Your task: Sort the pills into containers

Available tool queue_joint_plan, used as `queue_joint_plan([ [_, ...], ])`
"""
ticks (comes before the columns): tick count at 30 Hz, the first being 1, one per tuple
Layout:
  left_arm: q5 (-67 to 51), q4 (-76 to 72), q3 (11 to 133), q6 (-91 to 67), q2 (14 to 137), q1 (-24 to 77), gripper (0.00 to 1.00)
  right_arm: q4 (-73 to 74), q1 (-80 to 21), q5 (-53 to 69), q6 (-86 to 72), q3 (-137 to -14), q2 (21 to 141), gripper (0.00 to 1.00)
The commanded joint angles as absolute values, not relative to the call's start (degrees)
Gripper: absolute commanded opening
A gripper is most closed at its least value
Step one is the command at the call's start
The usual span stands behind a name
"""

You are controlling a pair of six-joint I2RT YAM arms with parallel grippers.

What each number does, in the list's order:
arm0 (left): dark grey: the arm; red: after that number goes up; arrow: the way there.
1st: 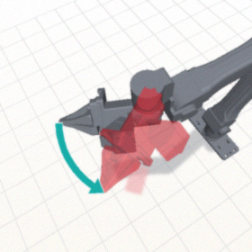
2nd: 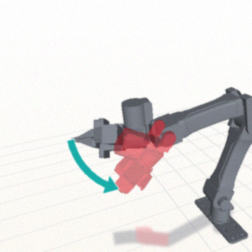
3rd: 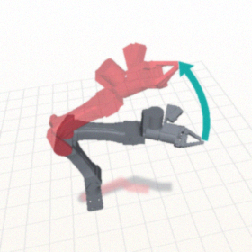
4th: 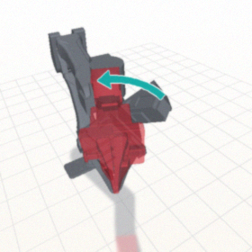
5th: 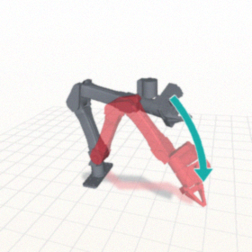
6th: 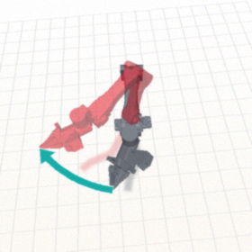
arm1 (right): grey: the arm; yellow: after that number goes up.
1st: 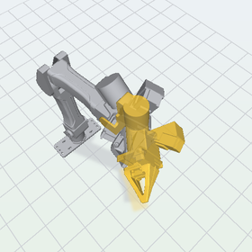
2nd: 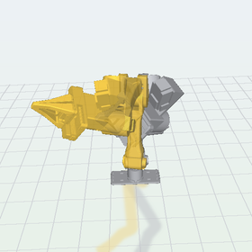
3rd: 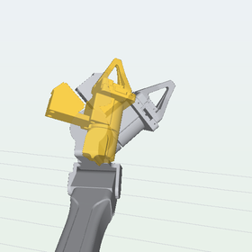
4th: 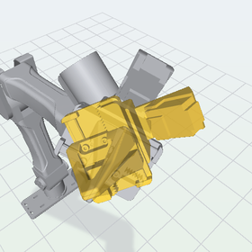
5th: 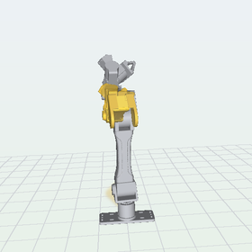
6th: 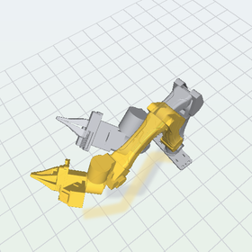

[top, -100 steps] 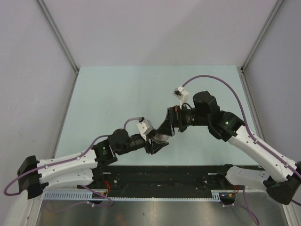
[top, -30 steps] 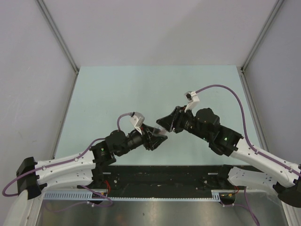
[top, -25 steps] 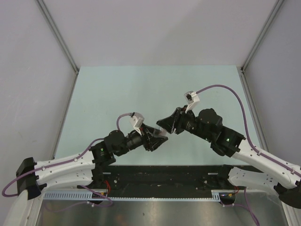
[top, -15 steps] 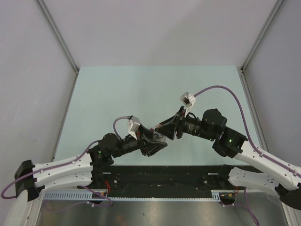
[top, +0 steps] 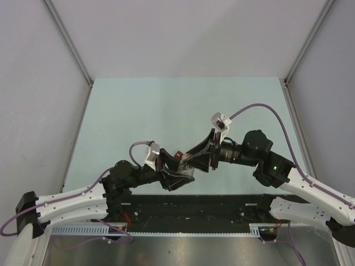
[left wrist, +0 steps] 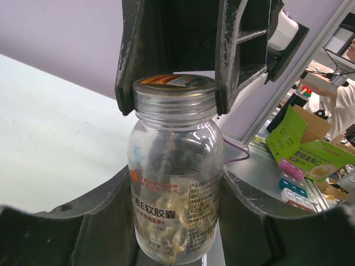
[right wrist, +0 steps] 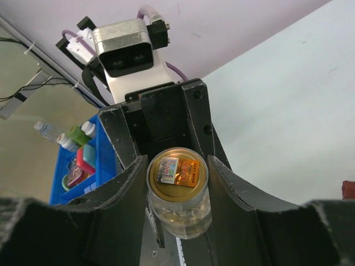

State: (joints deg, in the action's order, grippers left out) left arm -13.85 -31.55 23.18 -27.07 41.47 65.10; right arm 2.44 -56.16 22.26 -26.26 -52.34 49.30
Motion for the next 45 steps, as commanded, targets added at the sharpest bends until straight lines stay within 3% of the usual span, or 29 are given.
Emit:
queue_joint_plan([
  [1,-16.3,-36.6,23.3,-28.0,40.1,65.3,0.0,2.3,-56.3,25.7,-24.7,-52.5,47.5,0.06],
  [21,-30.3,-42.8,25.9,-28.7,44.2,65.2,0.0,-3.2,-56.5,39.0,-21.8,-52.4,47.0,0.06],
  [35,-34.3,-42.9,26.5,-28.5,45.8,65.3,0.0,-4.7,-56.5,41.4,-20.8,-52.4,45.1,0.06],
  [45,-36.1,-43.0,27.0,-28.4,46.4,65.3,0.0,-7.0,-56.5,43.2,-20.4,-52.5,43.9,0.12],
])
